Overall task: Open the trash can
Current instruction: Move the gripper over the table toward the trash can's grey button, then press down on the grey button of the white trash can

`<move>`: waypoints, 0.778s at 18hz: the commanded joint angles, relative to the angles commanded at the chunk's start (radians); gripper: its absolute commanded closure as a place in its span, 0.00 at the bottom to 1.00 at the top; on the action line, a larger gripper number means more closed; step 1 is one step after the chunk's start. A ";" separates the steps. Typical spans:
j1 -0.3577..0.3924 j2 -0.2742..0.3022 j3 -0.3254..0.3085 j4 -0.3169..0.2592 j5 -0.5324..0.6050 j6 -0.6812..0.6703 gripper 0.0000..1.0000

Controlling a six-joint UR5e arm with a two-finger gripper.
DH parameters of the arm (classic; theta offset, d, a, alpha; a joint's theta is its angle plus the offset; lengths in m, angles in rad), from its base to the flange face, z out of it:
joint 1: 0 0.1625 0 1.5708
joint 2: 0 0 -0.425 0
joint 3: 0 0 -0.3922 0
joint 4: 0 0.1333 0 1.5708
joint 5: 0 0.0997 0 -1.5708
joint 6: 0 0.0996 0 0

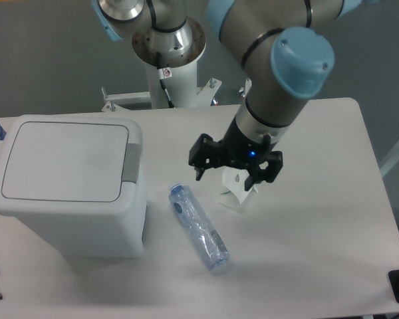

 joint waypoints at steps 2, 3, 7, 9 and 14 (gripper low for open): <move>-0.031 0.008 -0.002 0.000 -0.003 -0.020 0.00; -0.038 0.023 -0.006 0.000 -0.006 -0.022 0.00; -0.077 0.040 -0.020 0.000 -0.019 -0.029 0.00; -0.086 0.040 -0.026 0.000 -0.019 -0.037 0.00; -0.092 0.045 -0.058 0.002 -0.017 -0.040 0.00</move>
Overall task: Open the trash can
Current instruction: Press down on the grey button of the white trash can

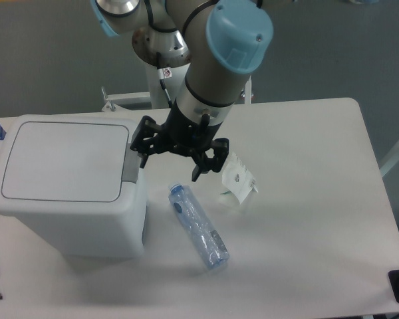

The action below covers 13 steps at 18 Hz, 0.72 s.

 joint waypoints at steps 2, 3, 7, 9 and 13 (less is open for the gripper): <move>0.000 -0.002 -0.003 0.000 0.000 0.000 0.00; 0.000 -0.002 -0.006 0.000 0.000 0.000 0.00; -0.002 0.000 -0.012 0.000 0.000 0.000 0.00; -0.003 -0.002 -0.017 0.002 0.000 0.000 0.00; -0.011 -0.002 -0.032 0.003 0.006 0.000 0.00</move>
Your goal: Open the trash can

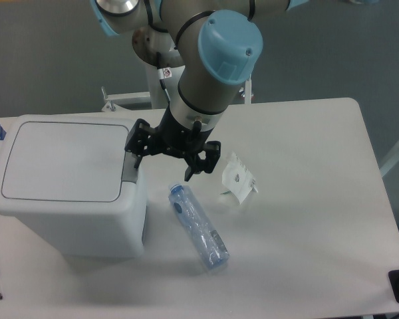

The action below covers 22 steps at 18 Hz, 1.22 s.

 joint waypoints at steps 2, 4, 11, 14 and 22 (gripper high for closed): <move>-0.002 0.000 0.002 0.002 -0.002 0.000 0.00; -0.002 0.000 0.002 0.002 -0.002 0.000 0.00; 0.000 0.002 0.003 0.002 -0.006 0.000 0.00; 0.002 0.002 0.008 0.002 -0.008 0.002 0.00; 0.034 -0.003 0.034 0.003 -0.006 0.012 0.00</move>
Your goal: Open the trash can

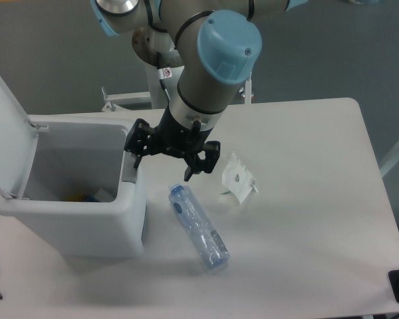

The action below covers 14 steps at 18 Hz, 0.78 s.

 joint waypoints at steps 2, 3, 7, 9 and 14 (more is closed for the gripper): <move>0.029 -0.009 0.003 0.002 -0.002 0.003 0.00; 0.038 -0.009 0.006 0.002 -0.003 0.006 0.00; 0.063 -0.009 0.020 0.003 -0.021 0.011 0.00; 0.075 -0.011 0.020 0.012 -0.018 0.026 0.00; 0.135 -0.040 -0.002 0.087 0.024 0.162 0.00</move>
